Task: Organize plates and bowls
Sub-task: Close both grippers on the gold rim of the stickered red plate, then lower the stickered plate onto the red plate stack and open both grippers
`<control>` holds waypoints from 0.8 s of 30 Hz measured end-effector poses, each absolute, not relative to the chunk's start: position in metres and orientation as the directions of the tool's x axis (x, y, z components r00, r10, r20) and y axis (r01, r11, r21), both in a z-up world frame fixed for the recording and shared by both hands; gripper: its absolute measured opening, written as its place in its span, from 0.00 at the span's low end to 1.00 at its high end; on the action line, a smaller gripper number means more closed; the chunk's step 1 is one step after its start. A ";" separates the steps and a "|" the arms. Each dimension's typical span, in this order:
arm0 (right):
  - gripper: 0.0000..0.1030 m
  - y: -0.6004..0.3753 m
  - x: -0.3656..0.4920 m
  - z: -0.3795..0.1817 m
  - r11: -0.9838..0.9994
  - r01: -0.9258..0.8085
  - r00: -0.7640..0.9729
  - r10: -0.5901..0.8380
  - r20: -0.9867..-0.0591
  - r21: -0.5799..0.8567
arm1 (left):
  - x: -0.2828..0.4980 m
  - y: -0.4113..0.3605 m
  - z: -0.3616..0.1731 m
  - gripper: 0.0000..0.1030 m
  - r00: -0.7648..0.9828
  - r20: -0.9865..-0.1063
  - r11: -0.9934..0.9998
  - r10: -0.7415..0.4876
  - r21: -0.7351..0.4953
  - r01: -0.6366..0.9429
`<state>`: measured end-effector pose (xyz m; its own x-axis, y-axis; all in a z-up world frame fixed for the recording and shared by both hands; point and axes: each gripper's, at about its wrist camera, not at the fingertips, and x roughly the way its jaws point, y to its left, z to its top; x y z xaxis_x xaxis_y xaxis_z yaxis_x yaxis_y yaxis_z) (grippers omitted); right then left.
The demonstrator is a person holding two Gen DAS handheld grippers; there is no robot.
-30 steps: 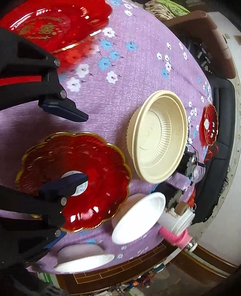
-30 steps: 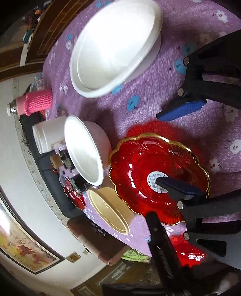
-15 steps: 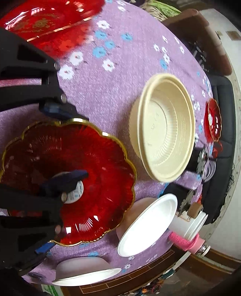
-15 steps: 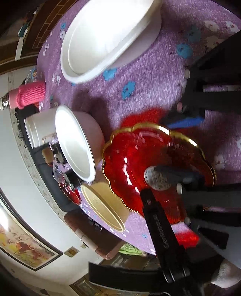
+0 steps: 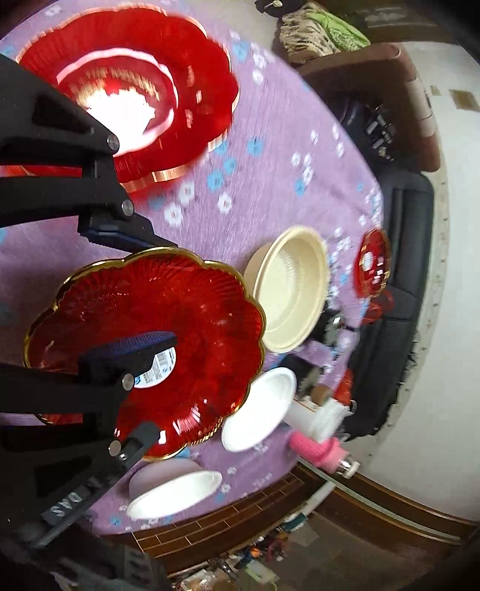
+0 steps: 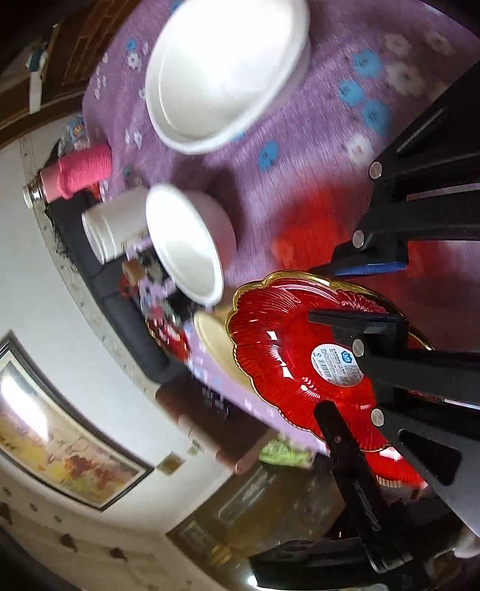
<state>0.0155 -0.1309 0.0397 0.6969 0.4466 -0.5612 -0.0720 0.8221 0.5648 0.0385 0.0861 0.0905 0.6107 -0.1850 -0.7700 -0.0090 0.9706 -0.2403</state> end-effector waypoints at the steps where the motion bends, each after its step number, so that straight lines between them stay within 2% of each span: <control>1: 0.17 -0.127 0.013 0.044 0.804 -0.084 0.693 0.472 -0.545 0.589 | 0.030 0.095 0.097 0.39 0.624 -0.759 0.969 -0.187 -0.248 -0.012; 6: 0.17 -0.087 -0.002 0.073 0.806 -0.167 0.688 0.508 -0.518 0.568 | 0.001 0.137 0.118 0.39 0.671 -0.726 0.964 -0.154 -0.259 -0.059; 12: 0.17 -0.017 -0.012 0.089 0.826 -0.254 0.648 0.531 -0.545 0.503 | -0.026 0.207 0.124 0.39 0.703 -0.703 0.945 -0.108 -0.293 -0.148; 24: 0.18 0.091 -0.001 0.050 0.879 -0.303 0.549 0.478 -0.686 0.369 | -0.022 0.288 0.054 0.39 0.606 -0.793 0.903 -0.067 -0.306 -0.301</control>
